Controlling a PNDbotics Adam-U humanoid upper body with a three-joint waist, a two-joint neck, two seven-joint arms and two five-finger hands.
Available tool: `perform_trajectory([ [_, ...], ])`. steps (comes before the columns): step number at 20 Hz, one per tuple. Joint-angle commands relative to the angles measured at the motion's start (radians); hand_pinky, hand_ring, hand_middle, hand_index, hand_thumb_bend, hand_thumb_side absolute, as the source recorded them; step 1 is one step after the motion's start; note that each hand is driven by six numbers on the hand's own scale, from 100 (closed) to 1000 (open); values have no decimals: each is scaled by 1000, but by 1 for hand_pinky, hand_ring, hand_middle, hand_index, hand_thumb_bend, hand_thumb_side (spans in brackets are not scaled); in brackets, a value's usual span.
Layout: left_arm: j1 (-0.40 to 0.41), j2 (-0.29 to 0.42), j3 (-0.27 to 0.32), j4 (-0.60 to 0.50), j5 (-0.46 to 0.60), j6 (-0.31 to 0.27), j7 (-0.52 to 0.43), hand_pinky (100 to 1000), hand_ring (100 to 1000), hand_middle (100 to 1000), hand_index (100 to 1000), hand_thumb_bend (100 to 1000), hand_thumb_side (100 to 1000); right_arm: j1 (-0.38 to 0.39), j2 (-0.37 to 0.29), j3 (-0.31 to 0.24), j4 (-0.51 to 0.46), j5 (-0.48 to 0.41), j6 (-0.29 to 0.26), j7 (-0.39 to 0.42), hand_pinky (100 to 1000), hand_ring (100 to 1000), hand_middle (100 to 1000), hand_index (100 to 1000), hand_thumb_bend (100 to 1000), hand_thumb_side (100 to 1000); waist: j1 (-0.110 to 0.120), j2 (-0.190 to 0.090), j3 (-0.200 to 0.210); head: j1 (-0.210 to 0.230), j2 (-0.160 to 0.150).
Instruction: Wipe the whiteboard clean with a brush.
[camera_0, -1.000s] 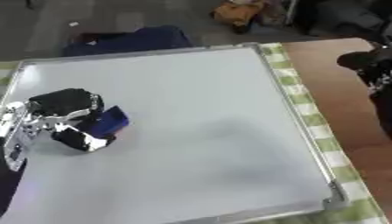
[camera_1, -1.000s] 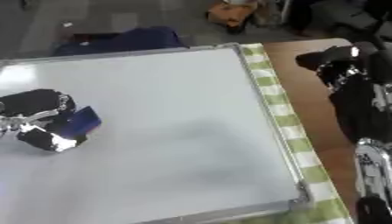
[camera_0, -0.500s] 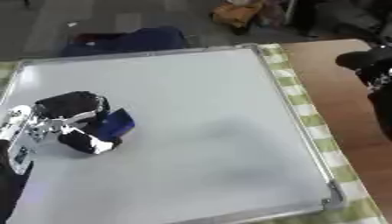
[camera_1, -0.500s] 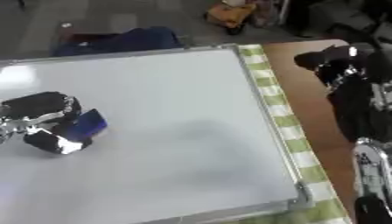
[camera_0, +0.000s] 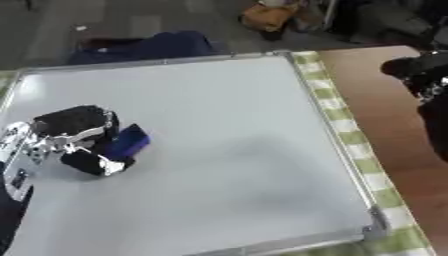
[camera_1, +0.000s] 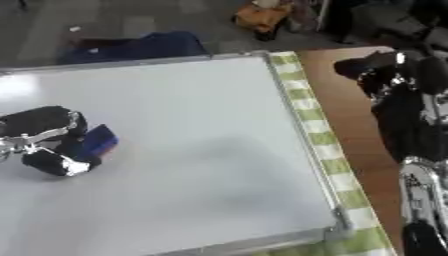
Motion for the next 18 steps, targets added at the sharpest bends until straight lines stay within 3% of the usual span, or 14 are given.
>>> perform_trajectory([
  [1, 22, 68, 16, 64, -82, -17, 14, 548, 425, 224, 187, 309, 562, -7, -17, -3, -14, -3, -3, -2, 833, 729, 531, 637, 443, 791, -8, -12, 4, -3, -2],
  [11, 12, 148, 84, 178, -155, 66, 149, 552, 428, 226, 188, 302, 563, -6, -18, -5, -14, -2, -2, -4, 833, 729, 531, 637, 440, 791, -4, -12, 4, -7, -1],
  [18, 13, 173, 116, 230, -150, 101, 177, 544, 419, 217, 188, 304, 563, -7, -20, -6, -14, -3, -6, -6, 833, 729, 531, 637, 443, 796, -6, -10, 4, -10, 3],
])
